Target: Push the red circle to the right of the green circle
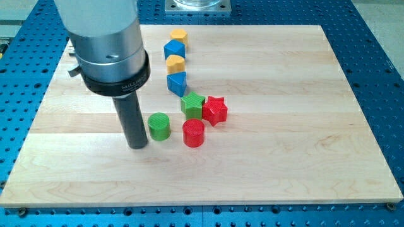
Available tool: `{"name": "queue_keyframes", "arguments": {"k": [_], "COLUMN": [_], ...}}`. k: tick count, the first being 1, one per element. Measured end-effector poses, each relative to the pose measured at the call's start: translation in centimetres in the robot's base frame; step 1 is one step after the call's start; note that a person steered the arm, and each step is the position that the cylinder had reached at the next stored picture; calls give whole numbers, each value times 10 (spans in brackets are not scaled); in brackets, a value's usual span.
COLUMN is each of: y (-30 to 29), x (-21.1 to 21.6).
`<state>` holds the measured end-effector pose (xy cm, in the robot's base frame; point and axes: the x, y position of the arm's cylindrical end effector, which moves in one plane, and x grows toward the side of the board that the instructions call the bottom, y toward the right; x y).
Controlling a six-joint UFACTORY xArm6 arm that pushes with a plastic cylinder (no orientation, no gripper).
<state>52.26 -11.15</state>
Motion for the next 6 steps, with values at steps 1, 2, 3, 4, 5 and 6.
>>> {"name": "queue_keyframes", "arguments": {"k": [1, 2, 3, 4, 5, 6], "y": [-4, 5, 42, 40, 10, -9], "x": [-6, -15, -15, -15, -19, -11]}}
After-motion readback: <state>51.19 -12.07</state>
